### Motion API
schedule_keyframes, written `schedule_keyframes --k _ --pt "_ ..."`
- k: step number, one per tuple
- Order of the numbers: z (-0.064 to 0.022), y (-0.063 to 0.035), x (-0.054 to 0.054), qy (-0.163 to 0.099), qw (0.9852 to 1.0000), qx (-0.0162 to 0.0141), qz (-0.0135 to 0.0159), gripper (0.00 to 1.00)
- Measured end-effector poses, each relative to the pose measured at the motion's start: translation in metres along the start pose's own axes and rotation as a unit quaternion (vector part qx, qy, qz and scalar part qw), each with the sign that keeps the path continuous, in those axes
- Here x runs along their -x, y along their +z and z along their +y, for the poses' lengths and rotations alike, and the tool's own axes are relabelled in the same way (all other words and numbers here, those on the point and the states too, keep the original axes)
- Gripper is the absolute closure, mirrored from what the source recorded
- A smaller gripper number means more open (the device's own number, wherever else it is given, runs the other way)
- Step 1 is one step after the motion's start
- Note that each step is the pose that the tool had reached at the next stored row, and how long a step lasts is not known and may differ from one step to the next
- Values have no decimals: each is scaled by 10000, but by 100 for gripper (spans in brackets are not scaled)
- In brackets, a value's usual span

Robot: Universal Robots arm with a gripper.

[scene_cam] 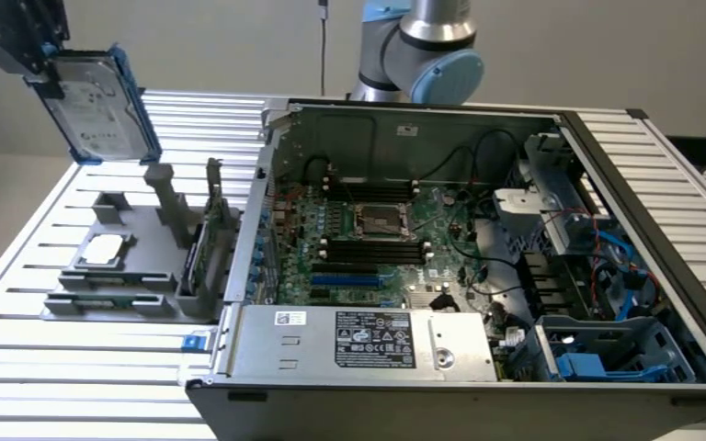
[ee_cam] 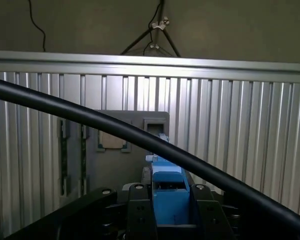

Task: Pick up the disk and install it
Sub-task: 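Pick up the disk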

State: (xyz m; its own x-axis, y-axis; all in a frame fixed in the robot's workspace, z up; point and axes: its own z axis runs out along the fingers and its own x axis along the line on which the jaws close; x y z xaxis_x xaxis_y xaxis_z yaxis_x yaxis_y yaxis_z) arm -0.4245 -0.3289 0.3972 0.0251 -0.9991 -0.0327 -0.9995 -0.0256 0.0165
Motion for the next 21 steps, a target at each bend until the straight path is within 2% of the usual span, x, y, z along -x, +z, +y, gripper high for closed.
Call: schedule_keyframes --k 4,9,14,17,21 --pt "-70 -185 4 -2 10000 8 -1 67" --pt "-286 -413 -3 -2 10000 37 -2 67" --pt "-508 -637 -57 -1 10000 53 -2 67" --pt "-645 -703 -103 -2 10000 55 -4 67" --pt "-823 -737 -163 -1 10000 60 -5 67"
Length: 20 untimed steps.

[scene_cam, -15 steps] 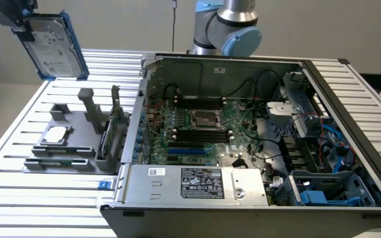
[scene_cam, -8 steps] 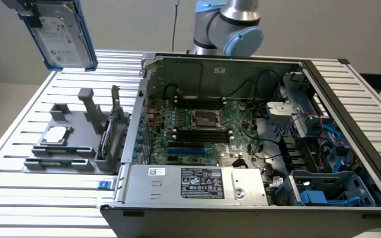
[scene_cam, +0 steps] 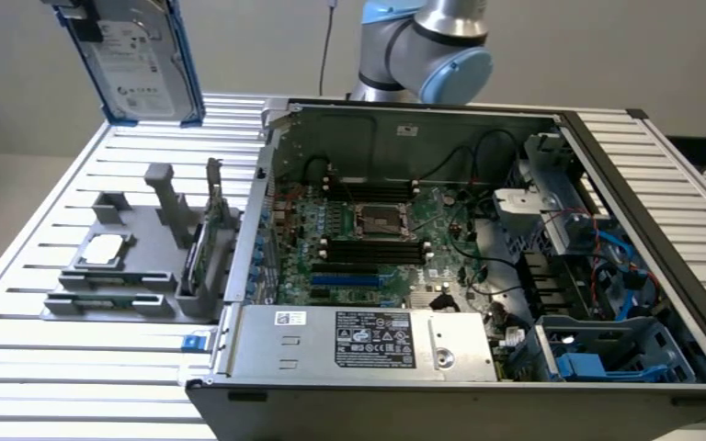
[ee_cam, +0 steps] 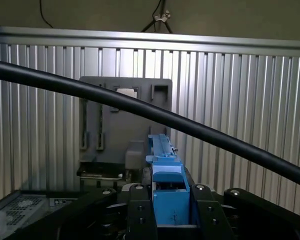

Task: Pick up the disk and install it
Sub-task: 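Pick up the disk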

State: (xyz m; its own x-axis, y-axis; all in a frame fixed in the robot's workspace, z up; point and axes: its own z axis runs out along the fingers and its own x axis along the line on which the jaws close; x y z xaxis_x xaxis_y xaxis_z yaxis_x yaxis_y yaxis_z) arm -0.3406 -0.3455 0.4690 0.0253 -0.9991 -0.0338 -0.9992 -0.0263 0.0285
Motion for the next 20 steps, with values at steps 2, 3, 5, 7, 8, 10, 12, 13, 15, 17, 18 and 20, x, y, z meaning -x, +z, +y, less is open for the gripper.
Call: schedule_keyframes --k 2,3,5,7,8,10,12,13,15,17,18,20 --pt "-89 -13 -28 0 10000 4 0 67" --pt "-135 -19 -42 0 10000 5 -1 67" --pt "-226 -32 -69 0 10000 10 0 67" --pt "-316 -44 -94 1 10000 14 0 67" --pt "-361 -50 -107 0 10000 17 0 67" --pt "-450 -62 -130 1 10000 21 0 67" --pt "-539 -73 -153 1 10000 27 -1 67" --pt "-585 -79 -163 1 10000 30 -1 67" --pt "-677 -89 -185 1 10000 36 -1 67" --pt "-768 -99 -205 1 10000 43 -1 67" --pt "-811 -103 -214 2 10000 46 -1 67" --pt "-900 -112 -233 2 10000 52 -1 67"
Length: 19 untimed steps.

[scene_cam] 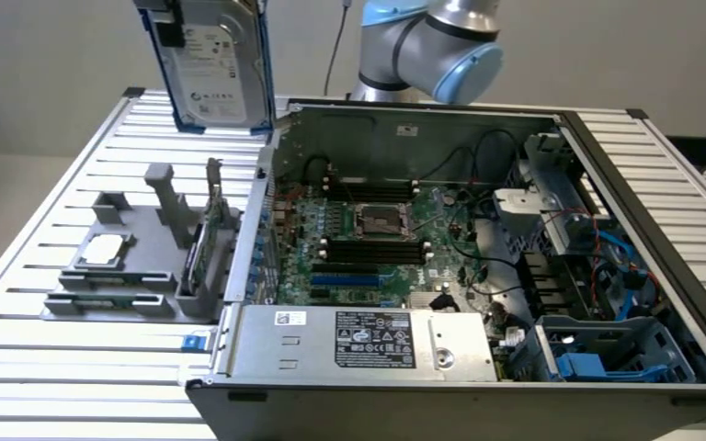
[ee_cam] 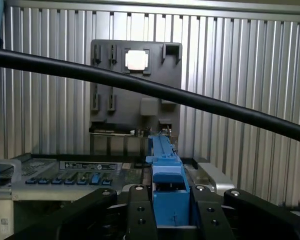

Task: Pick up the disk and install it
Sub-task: 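Pick up the disk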

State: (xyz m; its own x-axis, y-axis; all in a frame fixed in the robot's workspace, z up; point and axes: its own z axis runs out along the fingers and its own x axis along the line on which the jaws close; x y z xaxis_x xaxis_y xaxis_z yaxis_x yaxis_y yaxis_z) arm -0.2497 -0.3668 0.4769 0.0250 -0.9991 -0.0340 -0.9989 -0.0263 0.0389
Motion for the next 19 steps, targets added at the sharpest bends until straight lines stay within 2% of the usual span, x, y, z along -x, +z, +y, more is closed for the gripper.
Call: schedule_keyframes --k 10,19 --pt "-453 -40 -94 1 10000 34 -1 67" --pt "-858 -66 -215 2 10000 50 -1 67"
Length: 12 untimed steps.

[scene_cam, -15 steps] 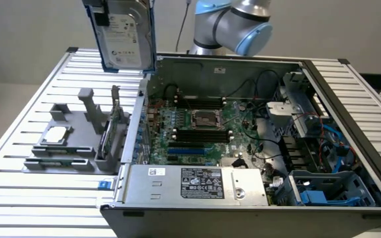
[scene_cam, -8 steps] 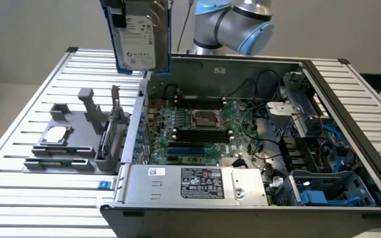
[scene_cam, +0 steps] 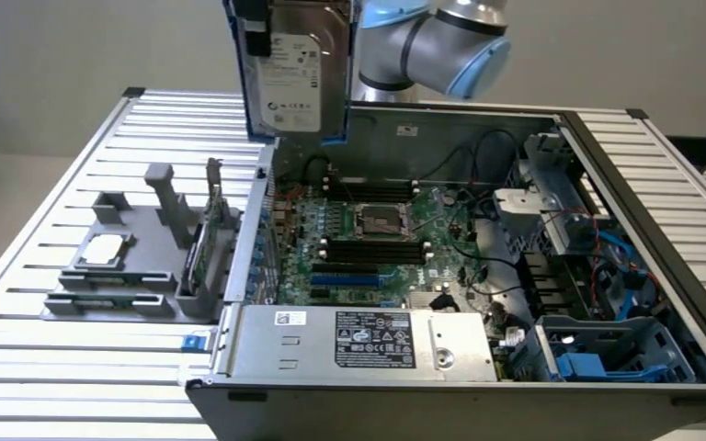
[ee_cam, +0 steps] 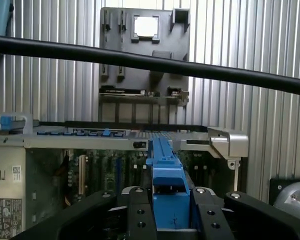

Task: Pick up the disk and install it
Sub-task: 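Pick up the disk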

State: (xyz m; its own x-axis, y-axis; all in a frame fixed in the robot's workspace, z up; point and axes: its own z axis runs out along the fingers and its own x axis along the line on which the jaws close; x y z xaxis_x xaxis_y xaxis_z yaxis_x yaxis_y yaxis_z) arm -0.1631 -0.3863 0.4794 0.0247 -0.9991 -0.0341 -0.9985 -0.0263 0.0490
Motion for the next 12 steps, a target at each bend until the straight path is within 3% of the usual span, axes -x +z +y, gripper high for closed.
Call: schedule_keyframes --k 3,4,12 --pt "-134 -8 -52 0 10000 2 -1 67" --pt "-223 -14 -87 0 10000 5 -1 67" --pt "-563 -40 -241 1 10000 13 -1 67"
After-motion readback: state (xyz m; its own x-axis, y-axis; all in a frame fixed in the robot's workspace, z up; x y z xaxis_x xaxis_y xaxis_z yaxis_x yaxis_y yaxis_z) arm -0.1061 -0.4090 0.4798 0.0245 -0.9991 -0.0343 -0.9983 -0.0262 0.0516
